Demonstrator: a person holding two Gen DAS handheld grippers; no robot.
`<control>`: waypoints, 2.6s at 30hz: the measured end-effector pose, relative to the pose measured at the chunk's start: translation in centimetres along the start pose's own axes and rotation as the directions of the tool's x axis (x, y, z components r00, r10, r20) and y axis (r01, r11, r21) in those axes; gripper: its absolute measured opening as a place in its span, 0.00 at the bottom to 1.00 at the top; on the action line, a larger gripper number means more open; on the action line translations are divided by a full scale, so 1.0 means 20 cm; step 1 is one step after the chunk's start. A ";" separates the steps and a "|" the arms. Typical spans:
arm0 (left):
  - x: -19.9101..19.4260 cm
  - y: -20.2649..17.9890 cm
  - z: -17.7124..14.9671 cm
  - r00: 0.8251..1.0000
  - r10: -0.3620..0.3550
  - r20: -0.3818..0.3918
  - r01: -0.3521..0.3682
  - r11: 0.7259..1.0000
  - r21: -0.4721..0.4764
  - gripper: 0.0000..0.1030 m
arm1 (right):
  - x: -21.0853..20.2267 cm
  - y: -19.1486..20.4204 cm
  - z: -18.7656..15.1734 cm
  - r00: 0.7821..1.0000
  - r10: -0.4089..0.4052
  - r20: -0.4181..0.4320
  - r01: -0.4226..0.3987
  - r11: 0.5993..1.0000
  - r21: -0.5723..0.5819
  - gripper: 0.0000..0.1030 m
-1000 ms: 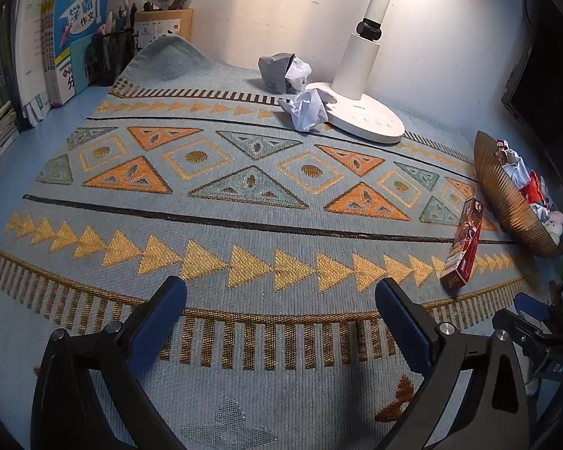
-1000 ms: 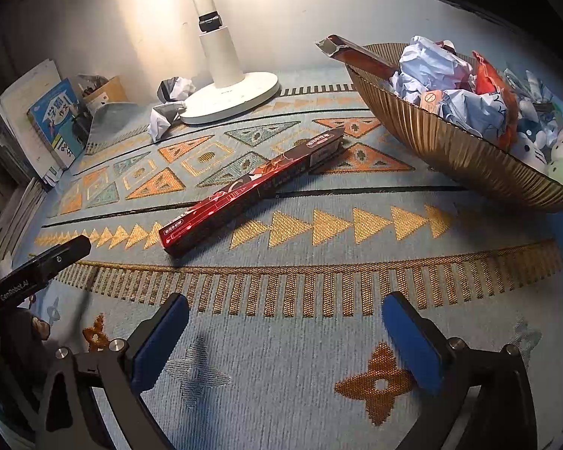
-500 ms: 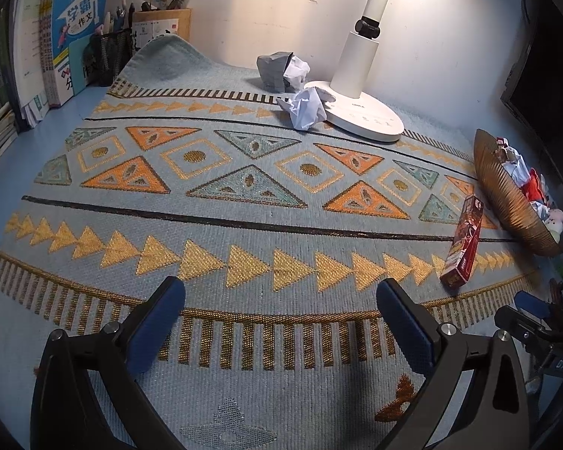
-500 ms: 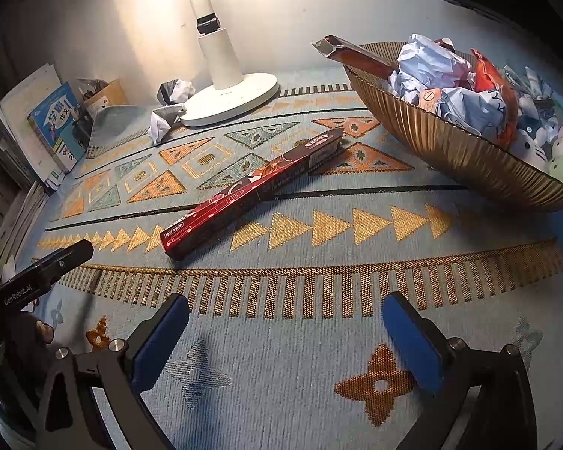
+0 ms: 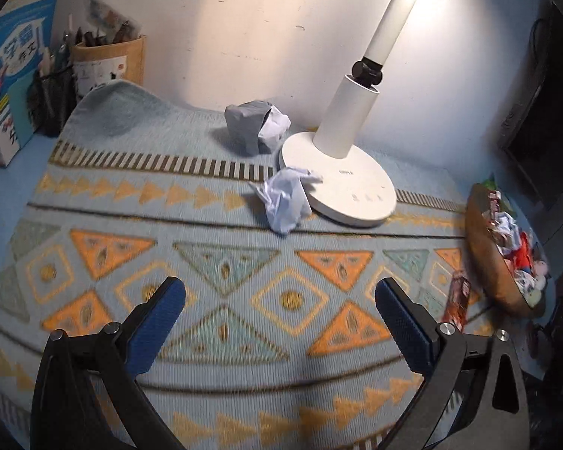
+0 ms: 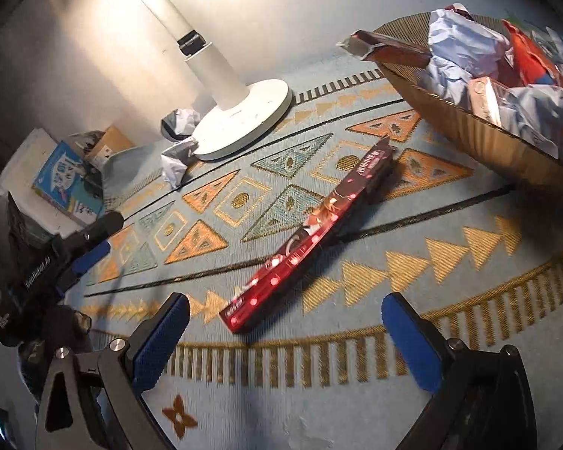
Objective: Organize objects
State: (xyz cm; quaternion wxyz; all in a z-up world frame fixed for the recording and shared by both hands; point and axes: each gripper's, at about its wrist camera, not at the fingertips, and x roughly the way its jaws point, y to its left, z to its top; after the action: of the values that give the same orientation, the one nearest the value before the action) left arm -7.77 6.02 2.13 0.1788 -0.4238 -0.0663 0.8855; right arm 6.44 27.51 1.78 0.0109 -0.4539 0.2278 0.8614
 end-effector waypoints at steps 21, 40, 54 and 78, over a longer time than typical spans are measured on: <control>-0.17 0.08 -0.23 1.000 -0.010 -0.002 0.010 0.997 -0.083 0.32 | -0.17 0.11 -0.23 1.000 0.021 0.023 -0.005 0.831 -0.556 0.17; -0.31 0.09 -0.53 0.997 0.039 0.074 -0.028 0.990 -0.137 0.33 | -0.14 -0.03 -0.27 0.996 0.076 -0.037 -0.084 0.865 -0.495 0.26; -0.29 0.09 -0.53 0.997 0.042 0.061 -0.033 0.989 -0.142 0.33 | -0.16 -0.04 -0.26 0.985 0.152 -0.078 -0.171 0.860 -0.481 0.44; -0.29 0.09 -0.53 0.998 0.027 0.064 -0.018 0.991 -0.135 0.33 | -0.16 0.01 -0.29 0.999 0.049 -0.018 -0.051 0.865 -0.499 0.35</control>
State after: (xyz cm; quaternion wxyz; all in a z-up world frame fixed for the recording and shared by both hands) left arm 3.39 1.87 -0.82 0.1375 -0.4061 -0.1267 0.8945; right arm 12.75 25.57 1.48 -0.1295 -0.4374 0.0094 0.8899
